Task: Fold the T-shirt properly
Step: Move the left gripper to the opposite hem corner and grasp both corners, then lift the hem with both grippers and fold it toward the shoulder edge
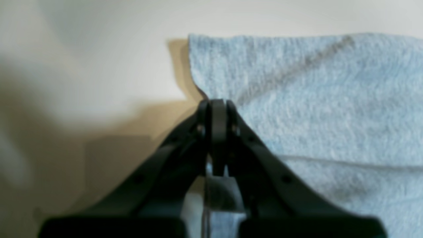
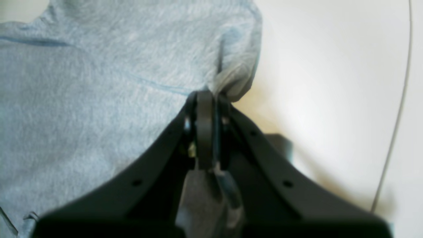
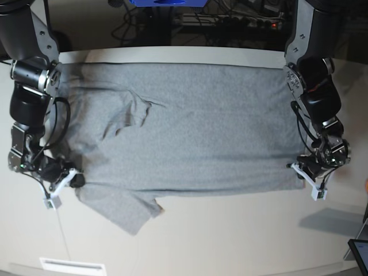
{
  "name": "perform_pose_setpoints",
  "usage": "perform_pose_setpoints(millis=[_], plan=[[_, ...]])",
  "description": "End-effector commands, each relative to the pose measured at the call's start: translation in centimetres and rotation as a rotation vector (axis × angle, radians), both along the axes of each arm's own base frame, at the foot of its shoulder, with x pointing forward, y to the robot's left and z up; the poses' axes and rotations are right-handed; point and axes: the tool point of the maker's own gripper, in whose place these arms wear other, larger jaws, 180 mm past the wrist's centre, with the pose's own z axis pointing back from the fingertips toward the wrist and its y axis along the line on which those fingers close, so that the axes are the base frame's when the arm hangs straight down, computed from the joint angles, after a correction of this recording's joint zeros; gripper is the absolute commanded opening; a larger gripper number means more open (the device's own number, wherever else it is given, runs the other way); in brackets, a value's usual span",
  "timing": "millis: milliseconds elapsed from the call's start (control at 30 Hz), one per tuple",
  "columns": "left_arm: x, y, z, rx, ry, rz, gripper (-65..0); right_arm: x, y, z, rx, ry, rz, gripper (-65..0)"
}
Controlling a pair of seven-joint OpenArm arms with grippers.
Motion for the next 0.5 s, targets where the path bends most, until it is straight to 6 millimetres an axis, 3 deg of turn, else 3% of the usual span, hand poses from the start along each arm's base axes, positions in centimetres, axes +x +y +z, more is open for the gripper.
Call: perform_pose_setpoints(millis=[0,200,467], plan=[[1.2,1.6,2.8,0.040,-0.055,0.019,-65.0,1.9,-1.1,2.6,-0.004,-0.077,-0.021,-65.0],[1.2,2.4,4.7,0.097,-0.085,0.003,-65.0,1.9,-1.2,2.7,-0.001,-0.081,-0.024,-65.0],[1.0,2.4,4.6,0.107,-0.083,-0.004,-65.0,2.0,-1.4,3.1,-0.007,-0.099,-0.028,-65.0]])
